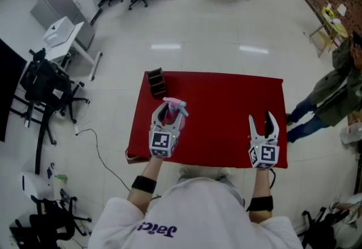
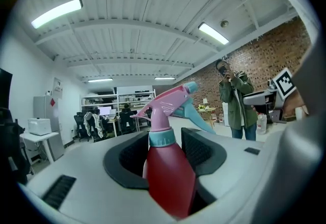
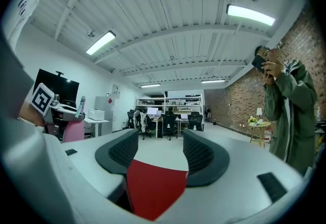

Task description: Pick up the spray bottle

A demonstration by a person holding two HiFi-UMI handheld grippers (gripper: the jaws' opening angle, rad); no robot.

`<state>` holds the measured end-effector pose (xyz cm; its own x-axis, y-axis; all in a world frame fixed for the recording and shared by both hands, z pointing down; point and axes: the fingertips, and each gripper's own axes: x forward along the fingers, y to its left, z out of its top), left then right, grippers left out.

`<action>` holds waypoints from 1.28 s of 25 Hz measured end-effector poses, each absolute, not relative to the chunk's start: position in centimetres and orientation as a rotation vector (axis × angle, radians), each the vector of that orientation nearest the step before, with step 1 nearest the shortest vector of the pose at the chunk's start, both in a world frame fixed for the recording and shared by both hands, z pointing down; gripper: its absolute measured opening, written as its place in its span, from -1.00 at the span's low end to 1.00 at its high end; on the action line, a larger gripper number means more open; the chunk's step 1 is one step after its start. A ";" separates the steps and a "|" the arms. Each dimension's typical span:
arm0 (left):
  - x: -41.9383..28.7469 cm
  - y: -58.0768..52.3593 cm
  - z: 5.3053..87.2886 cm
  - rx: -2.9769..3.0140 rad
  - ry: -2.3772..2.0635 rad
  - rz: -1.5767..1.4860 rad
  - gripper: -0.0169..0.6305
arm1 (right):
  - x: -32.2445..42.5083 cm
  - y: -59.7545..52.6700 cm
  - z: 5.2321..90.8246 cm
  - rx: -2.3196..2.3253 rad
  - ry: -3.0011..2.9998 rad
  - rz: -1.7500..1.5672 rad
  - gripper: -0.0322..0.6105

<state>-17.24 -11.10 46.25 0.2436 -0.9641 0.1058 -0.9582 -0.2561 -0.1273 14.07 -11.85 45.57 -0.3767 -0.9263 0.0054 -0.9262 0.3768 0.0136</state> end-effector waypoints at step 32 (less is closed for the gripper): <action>-17.0 -4.3 46.6 -2.322 1.934 -0.230 -0.30 | 13.3 -6.5 46.8 1.783 -2.553 -0.037 -0.07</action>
<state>-16.99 -4.29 46.58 0.1764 -0.9833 0.0455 -0.9664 -0.1818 -0.1816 13.28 -6.54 46.75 -0.3443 -0.9388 0.0090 -0.9382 0.3444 0.0354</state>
